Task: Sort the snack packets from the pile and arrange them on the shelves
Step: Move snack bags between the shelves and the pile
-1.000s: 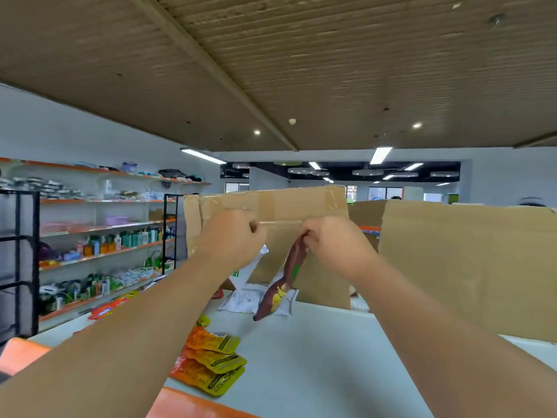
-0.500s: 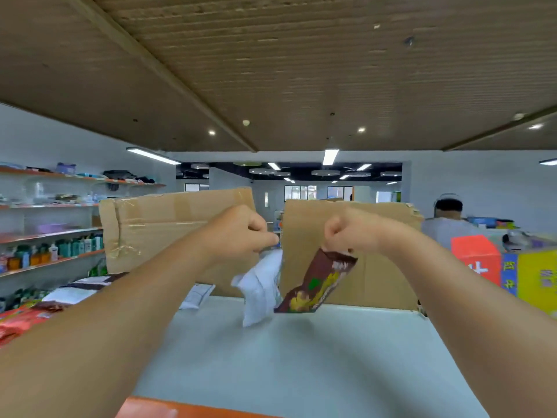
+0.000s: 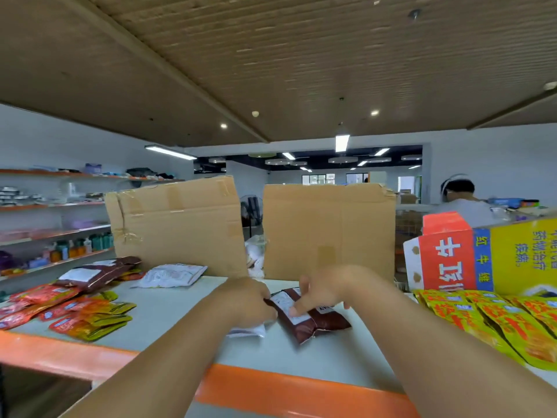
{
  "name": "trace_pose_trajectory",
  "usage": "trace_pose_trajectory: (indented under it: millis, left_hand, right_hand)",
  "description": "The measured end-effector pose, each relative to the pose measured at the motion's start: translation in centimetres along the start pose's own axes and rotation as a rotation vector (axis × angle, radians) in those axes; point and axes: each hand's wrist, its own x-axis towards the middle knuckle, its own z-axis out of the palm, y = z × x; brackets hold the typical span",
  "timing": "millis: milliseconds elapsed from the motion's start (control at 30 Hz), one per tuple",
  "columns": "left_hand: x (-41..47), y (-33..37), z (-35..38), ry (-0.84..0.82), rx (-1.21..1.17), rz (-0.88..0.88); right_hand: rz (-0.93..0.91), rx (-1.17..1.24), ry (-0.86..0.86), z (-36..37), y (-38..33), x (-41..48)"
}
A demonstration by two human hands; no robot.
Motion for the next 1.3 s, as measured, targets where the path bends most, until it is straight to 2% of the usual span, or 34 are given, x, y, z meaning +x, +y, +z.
trace_pose_trajectory:
  millis: [167,300,367,433,467,500,567,600,700,767,800,833,900,933,1000,1067,1233,1300]
  left_hand:
    - [-1.5,-0.4,1.9,0.143,-0.148,-0.038]
    - [-1.8,-0.4,2.1,0.183,-0.211,-0.037]
    - [-1.9,-0.6,2.0,0.205,-0.249,-0.044]
    - [-1.9,-1.0,2.1,0.230,-0.267,-0.048]
    - [-1.9,-1.2,2.2,0.240,-0.272,-0.051]
    - [-1.9,-1.3,2.4,0.249,-0.275,-0.054]
    - [-1.8,-1.4,2.7,0.262,-0.269,-0.049]
    - [-1.8,-1.4,2.8,0.264,-0.266,-0.047]
    - [-1.8,-1.1,2.7,0.277,-0.280,-0.054]
    - [-1.8,-1.0,2.6,0.288,-0.292,-0.050]
    - [-1.9,-1.0,2.6,0.291,-0.294,-0.049]
    - [-1.9,-0.9,2.6,0.291,-0.293,-0.048]
    - [-2.0,-0.9,2.7,0.290,-0.292,-0.049]
    - [-2.1,-0.9,2.7,0.291,-0.292,-0.049]
    - [-2.2,-0.9,2.8,0.297,-0.288,-0.047]
    - [-2.1,-0.8,2.7,0.292,-0.290,-0.044]
    - [-2.2,-0.6,2.3,0.303,-0.280,-0.042]
    - [-2.2,-0.6,2.4,0.300,-0.283,-0.041]
  right_hand:
    - [-0.023,0.075,0.058,1.1,0.4,2.1]
    - [-0.028,0.200,0.148,1.0,1.6,2.8]
    - [0.010,0.249,0.313,1.1,2.1,3.0]
    - [0.034,0.130,0.568,0.9,1.8,2.1]
    - [-0.022,0.108,0.625,0.9,1.5,1.8]
    - [-0.130,0.168,0.602,1.1,1.1,1.5]
    - [-0.391,0.532,0.438,1.6,0.3,0.7]
    - [-0.446,0.676,0.439,1.8,0.2,0.5]
    - [-0.363,0.815,0.809,0.9,1.4,1.2]
    - [-0.198,0.774,0.917,0.4,3.0,2.0]
    - [-0.102,0.724,0.883,0.4,3.8,2.4]
    - [-0.014,0.670,0.776,0.6,4.4,2.6]
    - [0.060,0.551,0.490,1.6,4.9,3.1]
    - [0.064,0.480,0.426,2.1,4.8,3.2]
    - [0.040,0.419,0.502,2.1,4.4,4.0]
    - [-0.034,0.488,0.556,1.3,3.5,3.9]
    - [-0.097,0.542,0.619,0.9,2.8,4.2]
    - [-0.098,0.542,0.576,1.3,3.1,4.4]
